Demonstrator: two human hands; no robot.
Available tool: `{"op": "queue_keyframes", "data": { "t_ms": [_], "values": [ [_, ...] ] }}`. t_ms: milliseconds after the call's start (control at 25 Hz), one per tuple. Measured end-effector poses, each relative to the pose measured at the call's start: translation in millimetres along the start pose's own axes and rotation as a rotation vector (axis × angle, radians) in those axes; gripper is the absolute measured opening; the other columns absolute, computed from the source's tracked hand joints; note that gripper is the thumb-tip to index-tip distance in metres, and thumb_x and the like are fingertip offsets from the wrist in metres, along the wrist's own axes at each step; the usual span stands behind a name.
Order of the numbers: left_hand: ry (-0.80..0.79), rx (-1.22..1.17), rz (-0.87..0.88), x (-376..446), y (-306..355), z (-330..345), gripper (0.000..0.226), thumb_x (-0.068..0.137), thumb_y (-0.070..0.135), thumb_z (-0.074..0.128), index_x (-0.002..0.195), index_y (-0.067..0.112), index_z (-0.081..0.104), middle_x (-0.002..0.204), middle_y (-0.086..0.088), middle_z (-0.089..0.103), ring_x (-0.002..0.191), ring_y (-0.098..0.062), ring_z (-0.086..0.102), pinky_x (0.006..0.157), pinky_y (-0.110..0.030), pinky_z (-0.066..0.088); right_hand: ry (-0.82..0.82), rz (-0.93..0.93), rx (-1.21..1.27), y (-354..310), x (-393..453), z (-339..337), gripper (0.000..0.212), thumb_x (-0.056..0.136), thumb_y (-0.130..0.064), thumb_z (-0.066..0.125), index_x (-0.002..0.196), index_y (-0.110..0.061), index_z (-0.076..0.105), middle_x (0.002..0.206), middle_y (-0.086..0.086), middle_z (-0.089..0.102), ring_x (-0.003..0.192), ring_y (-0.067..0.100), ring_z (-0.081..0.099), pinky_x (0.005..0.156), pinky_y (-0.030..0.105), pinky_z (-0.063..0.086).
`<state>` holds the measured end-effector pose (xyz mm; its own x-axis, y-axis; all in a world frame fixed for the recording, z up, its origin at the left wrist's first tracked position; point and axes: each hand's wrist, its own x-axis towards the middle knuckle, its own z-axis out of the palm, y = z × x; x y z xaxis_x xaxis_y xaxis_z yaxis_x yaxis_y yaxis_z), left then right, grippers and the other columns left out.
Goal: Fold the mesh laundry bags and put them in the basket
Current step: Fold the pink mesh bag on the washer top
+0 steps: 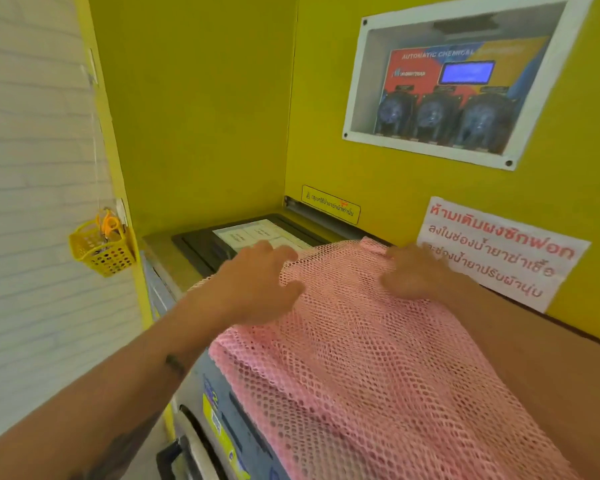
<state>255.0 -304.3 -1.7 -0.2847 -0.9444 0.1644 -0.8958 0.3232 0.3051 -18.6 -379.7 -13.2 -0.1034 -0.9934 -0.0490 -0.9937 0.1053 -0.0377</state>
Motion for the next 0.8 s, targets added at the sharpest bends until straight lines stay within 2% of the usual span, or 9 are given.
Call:
{"op": "queue_keyframes", "data": {
  "t_ms": [80, 120, 200, 320, 480, 600, 680, 760, 800],
  "values": [
    [-0.313, 0.107, -0.005, -13.1, 5.5, 25.5, 0.068, 0.089, 0.067, 0.039, 0.146, 0.031, 0.038, 0.153, 0.002, 0.031, 0.139, -0.027, 0.033, 0.112, -0.052, 0.032, -0.091, -0.086, 0.076, 9.7, -23.2, -15.1, 0.066, 0.087, -0.037, 0.06, 0.148, -0.029, 0.036, 0.158, 0.008, 0.029, 0.142, 0.031, 0.03, 0.114, 0.048, 0.03],
    [-0.339, 0.177, -0.04, -15.9, -0.6, 32.4, 0.073, 0.085, 0.073, 0.035, 0.146, 0.033, 0.038, 0.152, 0.002, 0.033, 0.138, -0.027, 0.034, 0.111, -0.054, 0.032, -0.162, -0.126, 0.073, 16.3, -39.3, -25.0, 0.064, 0.09, -0.036, 0.06, 0.148, -0.028, 0.037, 0.157, 0.006, 0.03, 0.141, 0.029, 0.033, 0.113, 0.044, 0.033],
    [-0.229, 0.293, -0.107, -16.9, -12.5, 31.9, 0.069, 0.082, 0.072, 0.03, 0.139, 0.035, 0.044, 0.142, 0.0, 0.044, 0.129, -0.028, 0.043, 0.106, -0.055, 0.038, -0.265, -0.162, -0.022, 33.7, -75.2, -45.5, 0.061, 0.093, -0.037, 0.06, 0.149, -0.028, 0.036, 0.158, 0.002, 0.03, 0.142, 0.025, 0.032, 0.112, 0.041, 0.032],
    [0.061, 0.379, -0.122, -33.3, -8.7, 21.4, 0.04, 0.092, 0.04, 0.046, 0.129, 0.03, 0.055, 0.133, -0.004, 0.053, 0.119, -0.029, 0.052, 0.099, -0.053, 0.044, -0.27, -0.172, -0.137, 65.3, -131.2, -72.7, 0.06, 0.094, -0.042, 0.059, 0.148, -0.03, 0.037, 0.153, -0.001, 0.038, 0.138, 0.022, 0.035, 0.11, 0.039, 0.031],
    [0.187, -0.027, 0.133, -85.9, 55.2, 21.5, 0.025, 0.092, 0.022, 0.06, 0.113, 0.036, 0.063, 0.119, -0.001, 0.064, 0.11, -0.023, 0.06, 0.094, -0.045, 0.049, -0.327, -0.23, -0.07, 113.2, -233.4, -88.4, 0.056, 0.092, -0.046, 0.061, 0.143, -0.038, 0.04, 0.128, -0.011, 0.047, 0.122, 0.013, 0.041, 0.107, 0.036, 0.035],
    [-0.153, -0.272, 0.241, -140.6, 135.5, 19.5, 0.037, 0.089, 0.03, 0.067, 0.118, 0.05, 0.053, 0.129, 0.011, 0.054, 0.118, -0.01, 0.054, 0.102, -0.041, 0.044, -0.442, -0.236, -0.115, 139.0, -299.2, -75.9, 0.063, 0.09, -0.034, 0.066, 0.145, -0.038, 0.036, 0.136, -0.006, 0.052, 0.122, 0.015, 0.047, 0.103, 0.035, 0.041],
    [-0.442, -0.158, 0.233, -172.1, 180.5, 16.0, 0.071, 0.082, 0.046, 0.071, 0.138, 0.058, 0.029, 0.153, 0.014, 0.026, 0.14, -0.015, 0.031, 0.112, -0.044, 0.032, -0.442, -0.209, -0.181, 151.6, -322.1, -59.4, 0.069, 0.088, -0.025, 0.064, 0.148, -0.038, 0.033, 0.148, -0.002, 0.043, 0.133, 0.02, 0.042, 0.107, 0.039, 0.04],
    [-0.524, 0.015, 0.226, -193.9, 212.4, 22.9, 0.085, 0.077, 0.057, 0.071, 0.141, 0.061, 0.016, 0.157, 0.017, 0.002, 0.146, -0.02, 0.011, 0.115, -0.052, 0.026, -0.388, -0.198, -0.174, 164.8, -328.0, -39.9, 0.064, 0.087, -0.019, 0.058, 0.146, -0.032, 0.036, 0.152, 0.0, 0.038, 0.134, 0.022, 0.04, 0.108, 0.041, 0.039],
    [-0.457, 0.045, 0.244, -196.8, 223.1, 29.3, 0.075, 0.078, 0.057, 0.07, 0.138, 0.059, 0.026, 0.156, 0.015, 0.004, 0.145, -0.021, 0.01, 0.114, -0.055, 0.026, -0.334, -0.192, -0.148, 172.8, -328.0, -30.7, 0.059, 0.088, -0.018, 0.057, 0.144, -0.029, 0.041, 0.148, 0.001, 0.042, 0.131, 0.023, 0.043, 0.106, 0.041, 0.041]
  ]
}}
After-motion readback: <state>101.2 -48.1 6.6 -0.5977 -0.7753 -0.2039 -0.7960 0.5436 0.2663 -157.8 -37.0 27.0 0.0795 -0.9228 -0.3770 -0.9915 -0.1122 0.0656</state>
